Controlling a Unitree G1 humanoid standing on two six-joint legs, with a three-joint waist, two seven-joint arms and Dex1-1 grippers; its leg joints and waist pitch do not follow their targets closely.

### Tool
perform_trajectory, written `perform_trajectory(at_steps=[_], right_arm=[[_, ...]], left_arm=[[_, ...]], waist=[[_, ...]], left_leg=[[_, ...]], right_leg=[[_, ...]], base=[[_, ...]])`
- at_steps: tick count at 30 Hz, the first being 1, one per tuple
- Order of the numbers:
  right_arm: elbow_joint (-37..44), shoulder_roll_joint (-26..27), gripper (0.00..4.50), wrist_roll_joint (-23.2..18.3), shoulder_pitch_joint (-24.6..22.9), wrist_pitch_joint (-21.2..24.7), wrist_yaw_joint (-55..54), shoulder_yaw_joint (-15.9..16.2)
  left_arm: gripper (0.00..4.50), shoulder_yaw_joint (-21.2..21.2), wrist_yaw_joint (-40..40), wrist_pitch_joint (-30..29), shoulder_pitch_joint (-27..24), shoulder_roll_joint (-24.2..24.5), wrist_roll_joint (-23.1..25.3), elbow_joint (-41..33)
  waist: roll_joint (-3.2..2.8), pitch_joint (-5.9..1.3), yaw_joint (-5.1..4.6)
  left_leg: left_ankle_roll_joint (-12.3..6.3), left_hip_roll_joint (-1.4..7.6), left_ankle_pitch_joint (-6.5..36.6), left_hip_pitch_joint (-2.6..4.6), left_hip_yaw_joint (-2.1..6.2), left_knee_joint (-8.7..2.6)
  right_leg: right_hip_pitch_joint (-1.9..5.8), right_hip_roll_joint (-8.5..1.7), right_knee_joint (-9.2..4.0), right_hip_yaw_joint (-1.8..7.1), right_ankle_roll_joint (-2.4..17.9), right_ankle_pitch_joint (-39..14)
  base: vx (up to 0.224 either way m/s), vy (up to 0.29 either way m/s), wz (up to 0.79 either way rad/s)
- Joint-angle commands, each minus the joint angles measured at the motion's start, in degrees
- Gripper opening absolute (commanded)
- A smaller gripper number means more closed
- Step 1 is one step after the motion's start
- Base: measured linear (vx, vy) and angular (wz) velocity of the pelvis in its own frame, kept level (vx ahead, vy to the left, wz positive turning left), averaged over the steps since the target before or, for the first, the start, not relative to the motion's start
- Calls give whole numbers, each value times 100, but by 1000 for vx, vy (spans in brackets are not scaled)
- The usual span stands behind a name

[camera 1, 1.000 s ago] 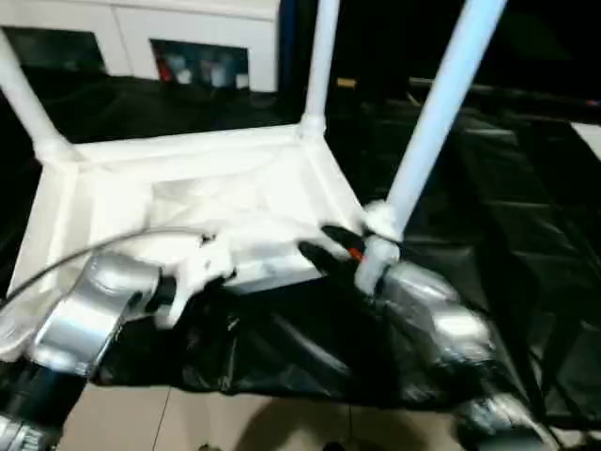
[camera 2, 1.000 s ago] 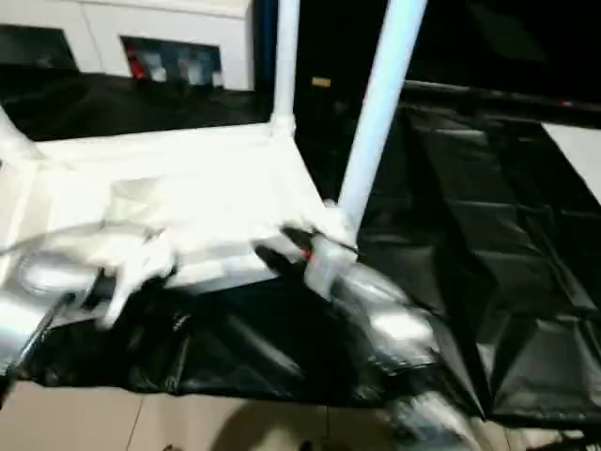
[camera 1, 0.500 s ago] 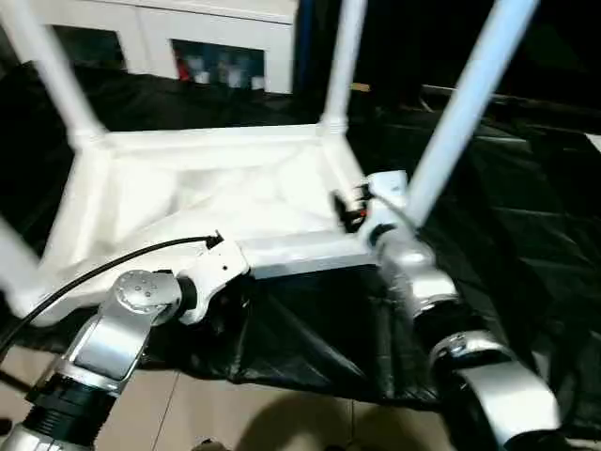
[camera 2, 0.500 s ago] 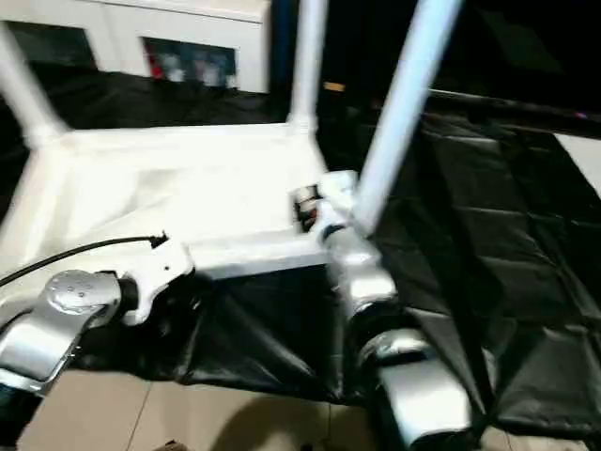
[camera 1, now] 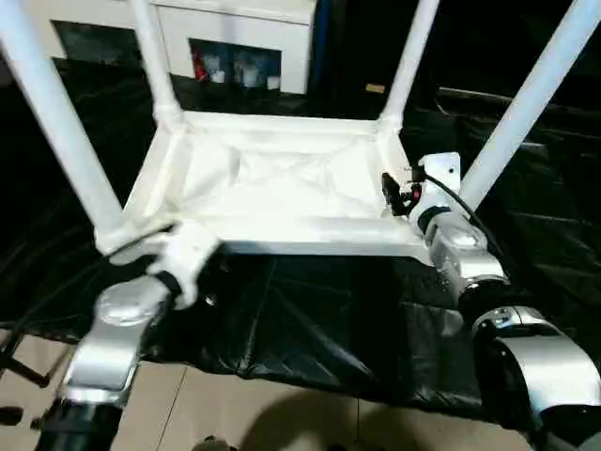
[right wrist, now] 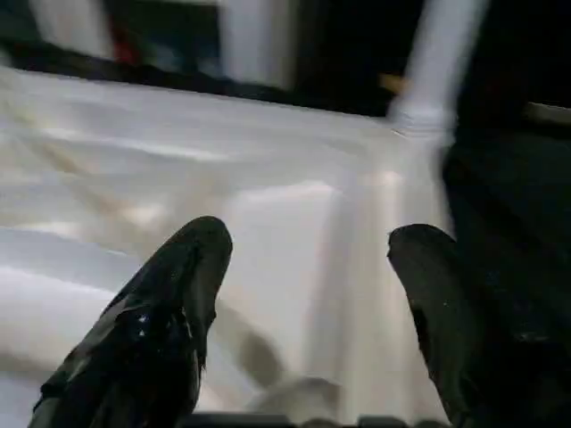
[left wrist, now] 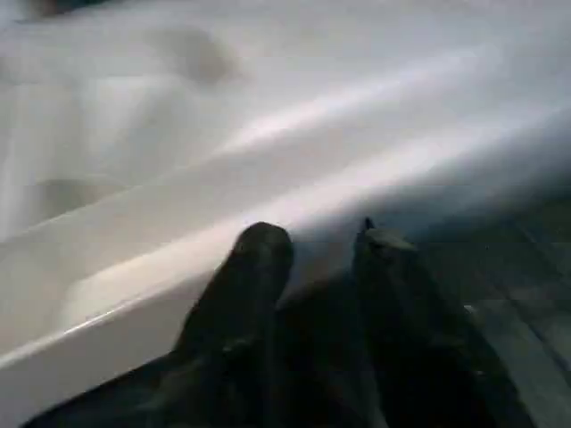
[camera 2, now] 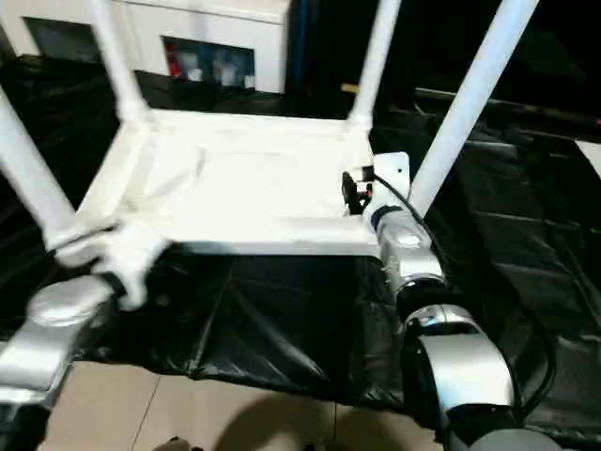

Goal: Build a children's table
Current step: Rotate table base

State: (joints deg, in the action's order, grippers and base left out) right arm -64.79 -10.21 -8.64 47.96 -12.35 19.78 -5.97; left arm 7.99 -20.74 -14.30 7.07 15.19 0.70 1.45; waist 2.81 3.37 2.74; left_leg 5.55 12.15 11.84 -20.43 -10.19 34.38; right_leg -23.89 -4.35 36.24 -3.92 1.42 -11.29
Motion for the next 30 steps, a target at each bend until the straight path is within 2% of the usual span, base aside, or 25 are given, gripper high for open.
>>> perform_trajectory(at_steps=[1, 3, 5, 7, 9, 11, 12, 13, 14, 15, 16, 17, 18, 19, 21, 22, 23, 26, 27, 28, 29, 30], right_arm=[[344, 114, 363, -223, -202, -236, 554, 7], [583, 214, 367, -373, -361, -324, 868, 1], [915, 279, 392, -482, -568, -293, 1059, 67], [1549, 342, 408, -668, -928, -26, 1397, 213], [2265, 368, 422, -866, -1323, 375, 1727, 338], [2517, 351, 436, -885, -1473, 514, 1813, 413], [2681, 338, 449, -893, -1572, 601, 1872, 462], [3091, 281, 449, -923, -1835, 769, 1963, 594], [3759, 125, 450, -950, -2288, 1131, 2026, 807], [3975, 59, 450, -943, -2457, 1239, 2055, 856], [4188, -25, 450, -883, -2653, 1331, 2038, 899], [4302, -78, 450, -831, -2767, 1349, 2019, 916], [4458, -139, 450, -830, -2910, 1420, 2022, 940], [4493, -147, 450, -835, -2935, 1439, 2022, 942], [5325, -329, 450, -1079, -3471, 2062, 2024, 920], [5538, -378, 450, -1091, -3596, 2215, 1995, 902], [5679, -424, 450, -995, -3683, 2308, 1887, 881], [6032, -616, 450, -928, -3928, 2667, 1833, 882], [6144, -707, 450, -968, -4019, 2811, 1895, 901], [6292, -866, 450, -941, -4135, 2976, 1924, 986], [6292, -866, 450, -941, -4135, 2976, 1924, 986], [6271, -889, 450, -879, -4133, 3018, 1866, 1003]], left_arm=[[198, 508, 600, 518, -269, -70, -87, -160], [207, 711, 925, 868, -431, -157, -52, -244], [220, 907, 1272, 1128, -554, -287, -3, -368], [243, 1031, 1558, 1317, -663, -430, 71, -513], [253, 1091, 1744, 1477, -705, -543, 115, -568], [266, 1112, 1812, 1544, -701, -574, 132, -578], [288, 1129, 1865, 1596, -698, -599, 151, -588], [288, 1120, 1878, 1635, -639, -578, 136, -545], [290, 1116, 1770, 1650, -471, -496, 4, -379], [292, 1107, 1679, 1643, -373, -442, -84, -239], [300, 1112, 1606, 1701, -232, -347, -142, -22], [319, 1120, 1566, 1741, -138, -288, -175, 109], [328, 1119, 1471, 1711, -18, -199, -216, 276], [332, 1123, 1468, 1716, 0, -187, -218, 301], [348, 1207, 1292, 1695, 421, 85, -315, 874], [348, 1241, 1250, 1747, 526, 138, -355, 1005], [373, 1254, 1168, 1775, 622, 192, -399, 1114], [386, 1233, 824, 1694, 938, 366, -533, 1517], [411, 1223, 609, 1610, 1094, 440, -626, 1730], [411, 1169, 216, 1579, 1349, 591, -781, 2143], [418, 1169, 216, 1579, 1349, 591, -781, 2143], [422, 1140, 13, 1570, 1443, 652, -858, 2308]], waist=[[-89, -408, 18], [-92, -409, -13], [-112, -406, -11], [-132, -397, 3], [-126, -387, 38], [-127, -382, 54], [-127, -366, 57], [-116, -356, 73], [-124, -338, 95], [-134, -347, 124], [-98, -333, 123], [-106, -337, 144], [-88, -343, 130], [-85, -346, 128], [-74, -342, 124], [-97, -353, 121], [-88, -352, 109], [-89, -346, 82], [-79, -331, 77], [-117, -360, 85], [-97, -346, 89], [-110, -364, 94]], left_leg=[[-489, 96, 718, -53, -6, -354], [-576, 112, 722, -36, -4, -350], [-598, 133, 674, -21, -1, -355], [-581, 156, 731, 3, 1, -362], [-606, 161, 813, 36, -3, -371], [-553, 147, 879, 26, 8, -387], [-468, 148, 1022, 33, 4, -400], [-397, 133, 1063, 33, 10, -410], [-339, 129, 1121, 62, 8, -418], [-310, 137, 1152, 92, 5, -414], [-278, 111, 1230, 74, 11, -435], [-247, 102, 1254, 78, 10, -434], [-190, 104, 1284, 51, 28, -452], [-144, 102, 1292, 57, 30, -447], [-138, 70, 1216, 35, 38, -442], [-155, 78, 1163, 57, 45, -440], [-135, 72, 1075, 15, 66, -450], [-54, 79, 1189, 24, 64, -451], [-74, 52, 1198, 25, 51, -448], [-61, 72, 1180, 45, 61, -440], [-81, 47, 1136, 41, 52, -435], [-68, 80, 1075, 52, 66, -441]], right_leg=[[407, -302, -370, 250, 1401, -151], [379, -278, -378, 247, 1361, -220], [359, -269, -373, 244, 1405, -189], [341, -262, -370, 249, 1410, -132], [327, -242, -388, 255, 1365, -71], [337, -239, -400, 258, 1303, -222], [314, -253, -424, 263, 1266, -442], [332, -243, -451, 265, 1159, -606], [308, -232, -482, 278, 1036, -710], [293, -232, -481, 280, 992, -719], [302, -225, -503, 279, 909, -889], [298, -230, -509, 283, 852, -980], [315, -247, -510, 282, 795, -1111], [301, -248, -515, 285, 750, -1164], [327, -236, -526, 293, 672, -1146], [315, -236, -511, 302, 630, -1014], [347, -241, -500, 296, 604, -958], [329, -257, -519, 293, 656, -1192], [320, -243, -559, 300, 608, -1298], [321, -263, -523, 305, 655, -1192], [316, -249, -555, 305, 624, -1180], [326, -260, -505, 308, 703, -959]], base=[[0, 0, 0], [0, 0, 0], [0, 0, 0], [0, 0, 0], [0, 0, 0], [0, 0, 0], [0, 0, 0], [0, 0, 0], [0, 0, 0], [0, 0, 0], [0, 0, 0], [0, 0, 0], [0, 0, 0], [0, 0, 0], [0, 0, 0], [0, 0, 0], [0, 0, 0], [0, 0, 0], [0, 0, 0], [0, 0, 0], [0, 0, 0], [0, 0, 0]])
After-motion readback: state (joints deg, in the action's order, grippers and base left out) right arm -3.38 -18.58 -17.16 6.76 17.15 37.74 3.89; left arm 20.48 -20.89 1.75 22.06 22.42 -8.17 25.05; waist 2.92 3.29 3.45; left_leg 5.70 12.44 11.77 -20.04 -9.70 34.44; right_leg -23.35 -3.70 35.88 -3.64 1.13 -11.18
